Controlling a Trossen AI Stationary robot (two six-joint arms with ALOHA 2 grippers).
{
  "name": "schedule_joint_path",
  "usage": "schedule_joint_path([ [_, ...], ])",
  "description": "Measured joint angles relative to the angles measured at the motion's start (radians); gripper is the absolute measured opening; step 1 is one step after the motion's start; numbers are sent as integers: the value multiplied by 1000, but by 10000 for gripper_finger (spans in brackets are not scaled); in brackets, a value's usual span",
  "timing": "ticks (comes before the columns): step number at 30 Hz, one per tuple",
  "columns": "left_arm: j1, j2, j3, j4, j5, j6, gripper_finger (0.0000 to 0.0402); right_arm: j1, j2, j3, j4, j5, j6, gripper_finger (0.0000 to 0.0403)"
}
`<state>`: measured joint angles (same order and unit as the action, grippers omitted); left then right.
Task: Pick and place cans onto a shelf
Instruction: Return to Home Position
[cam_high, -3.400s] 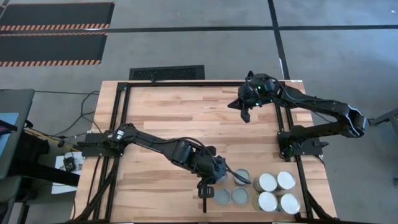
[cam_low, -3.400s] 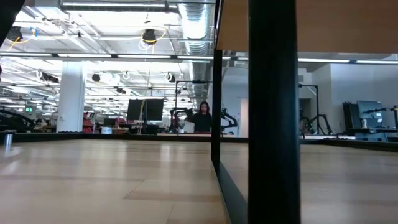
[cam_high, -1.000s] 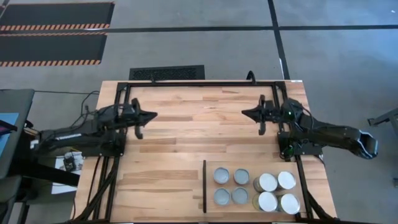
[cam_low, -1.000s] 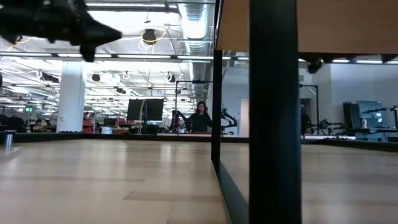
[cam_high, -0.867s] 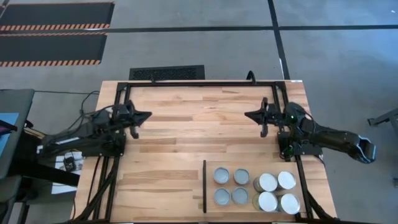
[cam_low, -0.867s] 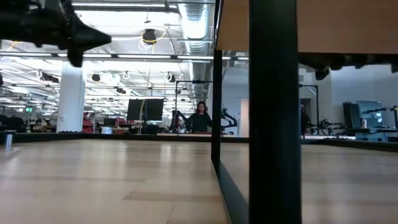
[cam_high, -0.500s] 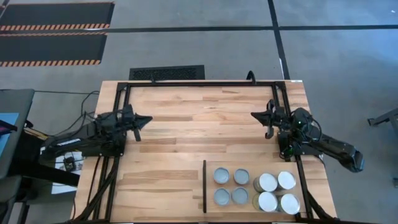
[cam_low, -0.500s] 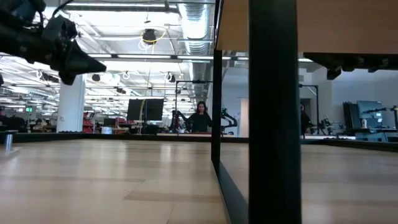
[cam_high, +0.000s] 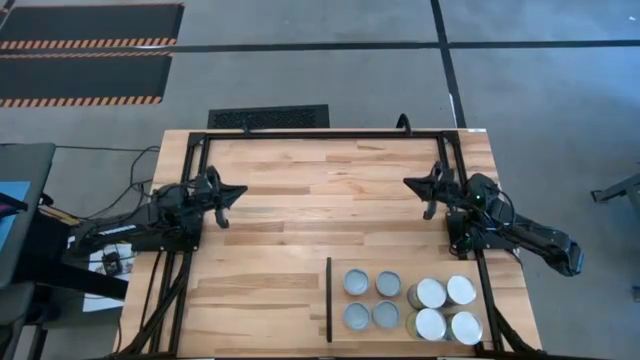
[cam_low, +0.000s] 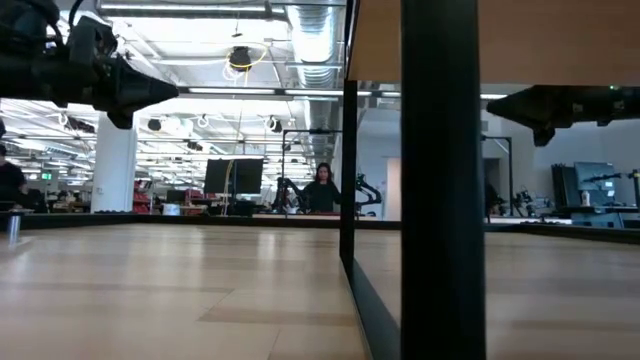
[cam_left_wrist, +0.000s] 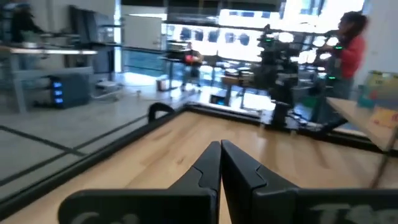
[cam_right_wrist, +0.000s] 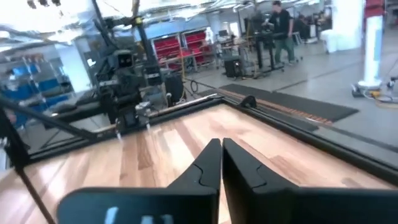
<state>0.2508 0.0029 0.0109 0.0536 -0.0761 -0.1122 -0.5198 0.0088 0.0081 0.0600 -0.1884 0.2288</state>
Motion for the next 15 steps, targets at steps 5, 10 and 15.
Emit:
schedule_joint_path([
  [5,1,2,-1,8,-118,-26,0,0,16,1,-5,7,8,51],
  [10,0,2,-1,9,-119,-13,0,0,16,2,-9,7,8,53],
  [15,0,2,-2,9,-119,-21,0,0,16,2,-11,7,8,54],
])
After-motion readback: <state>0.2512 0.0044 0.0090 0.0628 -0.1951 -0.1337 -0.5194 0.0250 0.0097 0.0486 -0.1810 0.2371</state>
